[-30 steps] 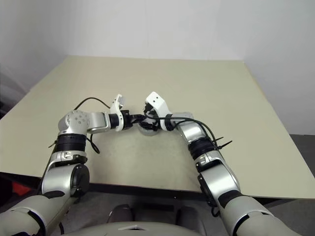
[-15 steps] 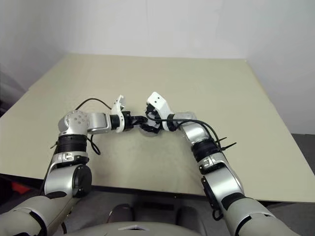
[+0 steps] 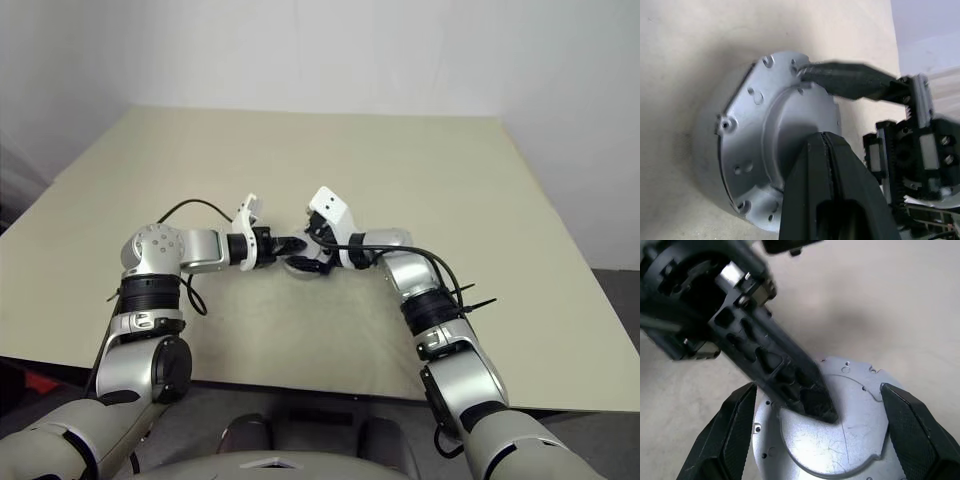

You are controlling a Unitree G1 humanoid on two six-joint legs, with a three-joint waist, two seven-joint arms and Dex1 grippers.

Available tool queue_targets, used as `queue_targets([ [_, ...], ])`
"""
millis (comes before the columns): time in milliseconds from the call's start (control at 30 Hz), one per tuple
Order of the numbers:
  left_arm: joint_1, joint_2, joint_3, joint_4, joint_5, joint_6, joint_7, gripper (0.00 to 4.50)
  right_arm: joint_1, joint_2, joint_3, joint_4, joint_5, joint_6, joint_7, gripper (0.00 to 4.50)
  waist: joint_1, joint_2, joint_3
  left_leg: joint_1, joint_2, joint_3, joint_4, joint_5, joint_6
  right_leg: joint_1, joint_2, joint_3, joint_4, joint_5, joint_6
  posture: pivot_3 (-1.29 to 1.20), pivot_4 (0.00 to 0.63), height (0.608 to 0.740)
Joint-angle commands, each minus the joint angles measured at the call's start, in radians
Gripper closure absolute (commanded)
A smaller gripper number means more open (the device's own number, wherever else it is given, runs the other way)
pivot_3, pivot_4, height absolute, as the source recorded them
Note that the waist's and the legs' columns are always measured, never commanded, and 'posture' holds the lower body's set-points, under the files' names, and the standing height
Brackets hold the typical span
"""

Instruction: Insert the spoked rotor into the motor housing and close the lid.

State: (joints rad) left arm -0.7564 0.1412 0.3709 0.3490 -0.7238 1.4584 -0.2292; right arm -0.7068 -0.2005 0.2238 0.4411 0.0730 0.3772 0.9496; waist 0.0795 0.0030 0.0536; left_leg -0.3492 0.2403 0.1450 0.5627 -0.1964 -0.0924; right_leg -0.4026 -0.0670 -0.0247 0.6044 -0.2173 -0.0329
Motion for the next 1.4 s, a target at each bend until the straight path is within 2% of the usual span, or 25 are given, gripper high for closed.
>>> queue_targets([
  [33,-0.011,-0.002,0.001,-0.010,0.008,0.012,0.003,4.50,-0.076,-0.013,-0.069,-0.016,0.044,0.002,-0.026,0.04,0.000,0.000,0.004,0.000,0.000,0.000,0.000,0.000,0.000,0.000,0.000,0.000,0.000,0.000,0.000,0.00,0.000,0.740],
  [267,-0.016,-0.003,-0.001,-0.006,0.009,0.007,-0.004,4.50,-0.107,-0.007,-0.085,0.035,0.031,0.013,-0.104,0.04,0.001,-0.001,0.006,0.000,0.000,0.000,0.002,0.000,0.000,0.000,-0.001,0.000,0.001,0.000,0.000,0.00,0.000,0.740],
  [500,-0.015,-0.002,0.002,-0.012,0.014,0.007,-0.014,4.50,-0.148,-0.026,-0.145,0.086,0.066,0.127,-0.182,0.04,0.006,-0.001,0.007,0.000,-0.001,0.000,0.003,0.000,0.000,0.000,-0.002,0.000,0.001,0.000,0.000,0.00,0.000,0.740],
  [667,-0.016,-0.006,0.005,-0.013,0.019,0.006,-0.021,4.50,-0.193,-0.061,-0.192,0.104,0.083,0.167,-0.202,0.04,0.015,-0.001,0.008,0.000,-0.002,0.000,0.005,0.000,0.000,0.000,-0.003,0.000,0.003,0.000,0.000,0.00,0.000,0.740],
  [933,-0.018,-0.004,-0.006,-0.016,0.016,-0.009,-0.047,4.50,-0.165,-0.046,-0.171,0.082,0.076,0.138,-0.196,0.04,0.017,-0.001,0.008,-0.001,-0.002,0.000,0.006,0.000,0.000,0.000,-0.003,0.000,0.003,0.000,0.000,0.00,0.000,0.740],
  [1067,0.002,0.060,-0.048,-0.134,0.011,-0.142,-0.153,4.50,-0.125,-0.041,-0.148,0.061,0.066,0.017,-0.165,0.04,0.016,-0.001,0.008,-0.001,-0.002,0.000,0.007,0.000,0.001,-0.001,-0.004,-0.001,0.003,0.000,0.000,0.00,0.000,0.740],
  [1233,0.031,0.199,-0.078,-0.210,0.024,-0.267,-0.272,4.50,-0.077,-0.012,-0.128,0.042,0.086,-0.013,-0.129,0.04,0.015,-0.001,0.008,-0.001,-0.001,0.000,0.007,0.000,0.001,-0.002,-0.003,-0.001,0.004,0.000,0.000,0.00,0.000,0.740],
  [1400,0.125,0.260,-0.154,-0.283,0.100,-0.469,-0.344,4.50,-0.046,0.008,-0.108,0.052,0.071,-0.042,-0.122,0.04,0.017,-0.001,0.008,-0.001,-0.002,0.000,0.008,0.000,0.001,-0.001,-0.005,-0.001,0.004,0.000,0.000,0.00,0.000,0.740],
])
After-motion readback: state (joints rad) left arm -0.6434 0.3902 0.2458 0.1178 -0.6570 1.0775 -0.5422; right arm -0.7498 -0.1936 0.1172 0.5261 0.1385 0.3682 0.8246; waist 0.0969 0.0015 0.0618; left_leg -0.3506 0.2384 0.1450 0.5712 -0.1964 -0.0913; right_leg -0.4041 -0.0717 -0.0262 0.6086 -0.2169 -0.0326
